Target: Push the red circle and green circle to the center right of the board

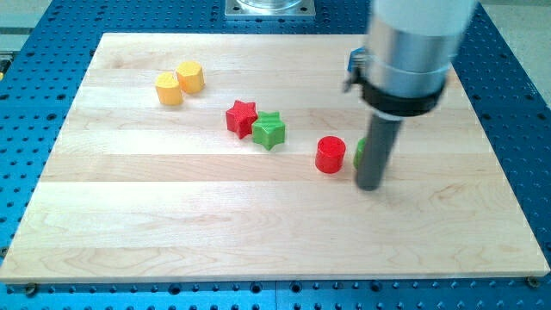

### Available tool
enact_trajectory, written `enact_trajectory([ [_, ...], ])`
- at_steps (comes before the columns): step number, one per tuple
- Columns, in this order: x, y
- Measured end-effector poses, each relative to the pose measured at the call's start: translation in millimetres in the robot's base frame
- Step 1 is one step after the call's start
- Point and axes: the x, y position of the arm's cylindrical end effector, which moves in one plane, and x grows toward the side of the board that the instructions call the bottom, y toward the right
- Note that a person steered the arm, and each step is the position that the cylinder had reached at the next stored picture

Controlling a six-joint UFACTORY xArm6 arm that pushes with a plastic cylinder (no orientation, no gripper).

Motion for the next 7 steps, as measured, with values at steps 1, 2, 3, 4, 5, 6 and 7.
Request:
enact_trajectory([
  [1,-55.1,1.2],
  [2,-16.4,22.2],
  [3,36.9,-72.0],
  [4,9.5,-106.5],
  [5,-29.9,-76.9],
  [6,-51.6,-21.1],
  [7,-53.1,28.7],
])
